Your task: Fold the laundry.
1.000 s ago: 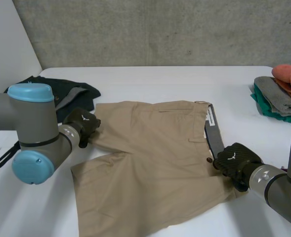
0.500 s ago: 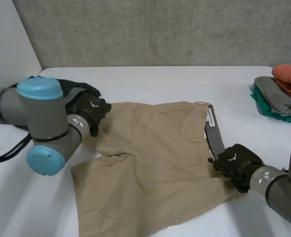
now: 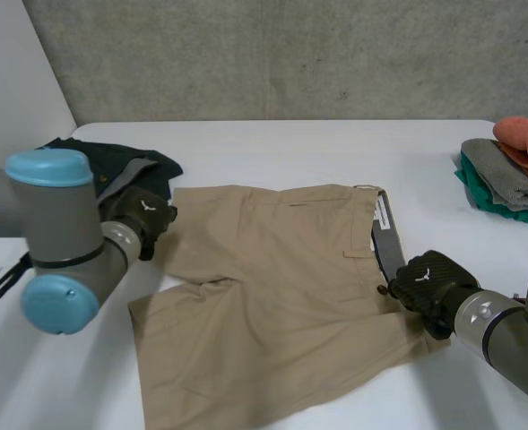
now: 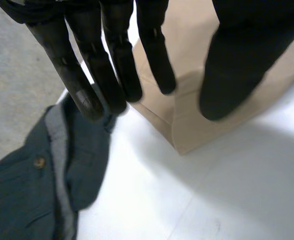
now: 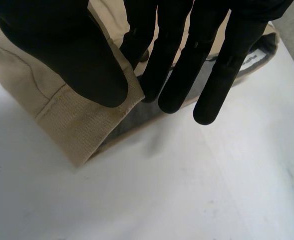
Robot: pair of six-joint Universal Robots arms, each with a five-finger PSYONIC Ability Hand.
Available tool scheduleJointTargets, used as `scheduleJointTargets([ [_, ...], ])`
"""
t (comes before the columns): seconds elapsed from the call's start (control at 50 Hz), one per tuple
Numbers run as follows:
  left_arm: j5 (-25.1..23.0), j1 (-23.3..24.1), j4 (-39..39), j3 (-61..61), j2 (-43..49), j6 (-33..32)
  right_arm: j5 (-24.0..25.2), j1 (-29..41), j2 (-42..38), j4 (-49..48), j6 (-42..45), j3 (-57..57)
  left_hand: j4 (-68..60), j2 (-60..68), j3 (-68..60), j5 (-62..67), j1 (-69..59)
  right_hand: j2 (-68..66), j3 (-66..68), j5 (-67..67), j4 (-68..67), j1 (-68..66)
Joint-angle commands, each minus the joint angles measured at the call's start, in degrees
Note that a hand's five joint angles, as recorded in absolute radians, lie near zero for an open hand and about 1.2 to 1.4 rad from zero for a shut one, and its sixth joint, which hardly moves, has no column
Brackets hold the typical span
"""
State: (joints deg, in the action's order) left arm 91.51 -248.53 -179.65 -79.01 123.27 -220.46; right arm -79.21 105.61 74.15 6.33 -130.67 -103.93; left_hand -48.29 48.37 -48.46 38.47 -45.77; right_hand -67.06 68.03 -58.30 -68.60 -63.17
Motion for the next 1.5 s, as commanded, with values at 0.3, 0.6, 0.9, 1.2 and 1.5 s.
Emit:
scheduleJointTargets([
  [0.3,0.16,8.32,5.18,-26.89,-34.93,27.53,2.04,0.12,-3.31,-5.79,-19.53,8.57,15.87,-15.95,16.05,-16.05,13.35,-12.94,11.97,-11.7,-11.4,-16.83],
  [0.6,0.42,12.63,10.55,-36.83,-34.51,34.83,1.68,1.09,-6.12,-10.19,-22.0,9.01,16.04,-16.12,16.21,-16.22,13.52,-12.94,11.97,-11.7,-11.4,-16.83],
  [0.9,-0.02,14.92,10.47,-35.6,-26.33,34.74,1.25,0.83,-6.03,-9.84,-21.74,8.31,-31.63,31.55,-31.45,31.45,-34.15,-12.94,11.97,-11.7,-11.4,-16.83],
  [1.2,-0.28,22.57,26.99,-31.12,-27.99,25.43,0.99,-3.04,8.01,22.06,12.45,-1.26,-31.71,31.63,-31.54,31.53,-34.23,-12.94,11.97,-11.7,-11.4,-16.83],
  [1.5,0.6,14.93,12.86,-13.91,-20.27,20.52,6.0,-2.34,5.58,8.02,-3.79,6.98,-31.71,31.63,-31.54,31.53,-34.23,-12.94,11.97,-11.7,-11.4,-16.83],
])
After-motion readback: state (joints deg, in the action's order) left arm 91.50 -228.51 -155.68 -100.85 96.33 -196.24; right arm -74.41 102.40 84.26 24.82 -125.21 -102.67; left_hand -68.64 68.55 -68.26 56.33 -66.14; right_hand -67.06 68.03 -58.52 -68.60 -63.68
